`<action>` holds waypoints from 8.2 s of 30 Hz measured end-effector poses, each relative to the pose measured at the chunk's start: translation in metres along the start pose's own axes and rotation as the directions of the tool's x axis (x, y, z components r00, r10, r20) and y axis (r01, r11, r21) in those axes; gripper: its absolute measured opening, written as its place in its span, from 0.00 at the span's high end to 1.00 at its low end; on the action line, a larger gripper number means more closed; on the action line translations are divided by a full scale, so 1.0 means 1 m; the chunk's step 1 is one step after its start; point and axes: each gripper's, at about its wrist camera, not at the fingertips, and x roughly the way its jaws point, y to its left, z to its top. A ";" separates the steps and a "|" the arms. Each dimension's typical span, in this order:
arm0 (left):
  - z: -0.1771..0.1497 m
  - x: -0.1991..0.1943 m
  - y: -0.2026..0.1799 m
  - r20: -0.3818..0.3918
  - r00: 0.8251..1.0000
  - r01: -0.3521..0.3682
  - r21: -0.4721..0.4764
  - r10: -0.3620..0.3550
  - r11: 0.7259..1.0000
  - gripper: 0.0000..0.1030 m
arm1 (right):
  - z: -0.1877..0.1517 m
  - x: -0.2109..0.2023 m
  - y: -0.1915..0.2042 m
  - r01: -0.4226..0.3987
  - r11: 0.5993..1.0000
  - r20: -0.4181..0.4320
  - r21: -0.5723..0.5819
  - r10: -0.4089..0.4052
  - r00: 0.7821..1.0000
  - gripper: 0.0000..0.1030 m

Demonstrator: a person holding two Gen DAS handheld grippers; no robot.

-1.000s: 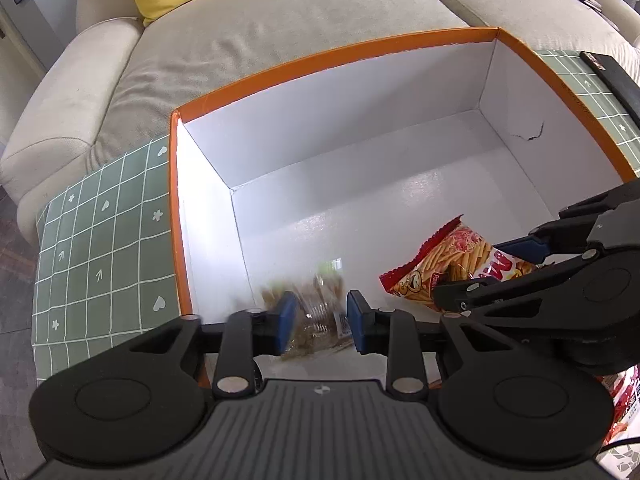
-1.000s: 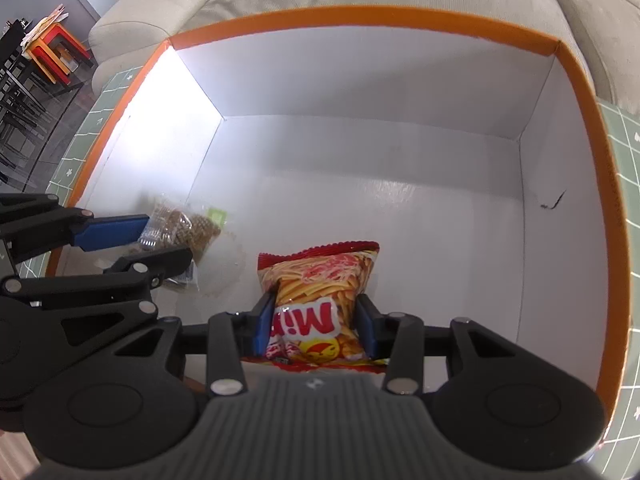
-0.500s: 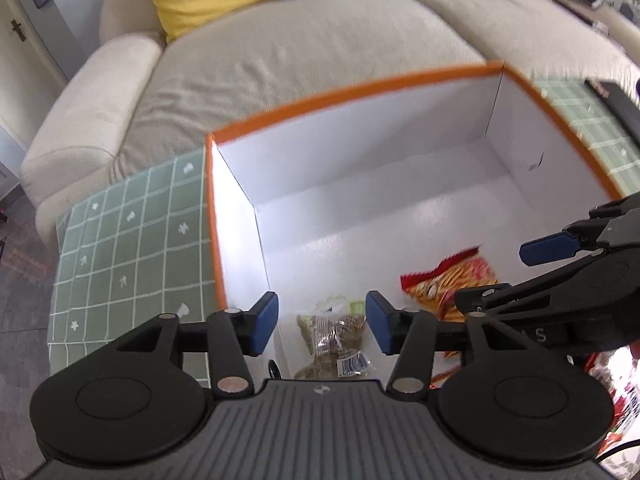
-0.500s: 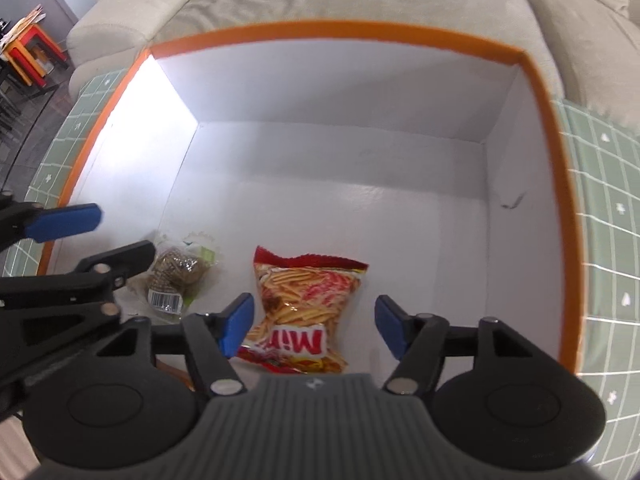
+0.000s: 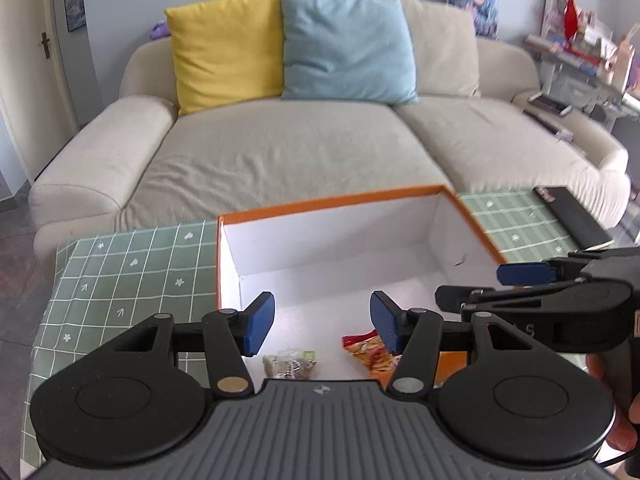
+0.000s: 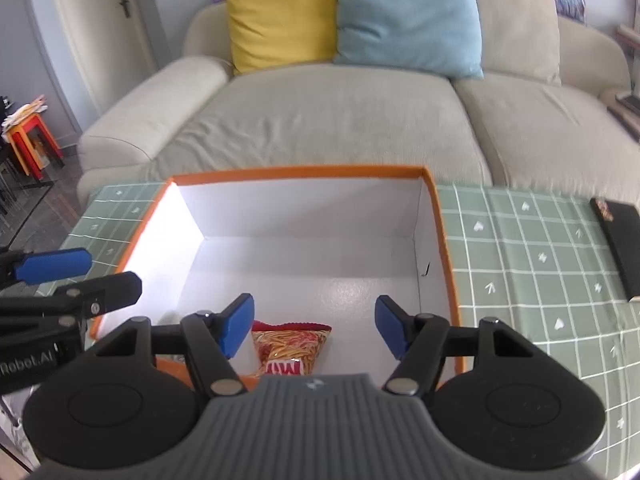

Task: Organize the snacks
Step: 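Open both tools to drop the bags into the box and withdraw, then grasp the red sausage bag with the right tool while the left tool grasps a clear bun bag, then lift both held bags and carry them over the orange box, then open both tools to release the bags into the box, then move both tools back toward the remaining snacks on the table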

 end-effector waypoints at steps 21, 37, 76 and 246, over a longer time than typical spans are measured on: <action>-0.104 -0.054 0.018 0.102 0.991 0.097 -0.119 -0.085 0.988 0.38 | -0.142 -0.088 -0.007 0.095 0.996 0.226 -0.005 -0.091 0.970 0.37; -0.187 -0.013 0.019 -0.050 0.997 0.050 -0.177 -0.059 0.983 0.32 | -0.216 -0.054 -0.004 0.162 0.981 0.156 -0.111 -0.144 0.977 0.33; -0.192 0.030 0.007 -0.140 0.989 0.017 -0.157 -0.039 0.987 0.57 | -0.212 0.005 -0.022 0.299 0.935 0.040 -0.192 -0.297 0.954 0.25; -0.162 -0.026 -0.006 -0.024 0.998 0.061 -0.073 -0.063 0.995 0.32 | -0.176 -0.059 0.022 0.124 0.991 0.172 -0.058 -0.112 0.979 0.25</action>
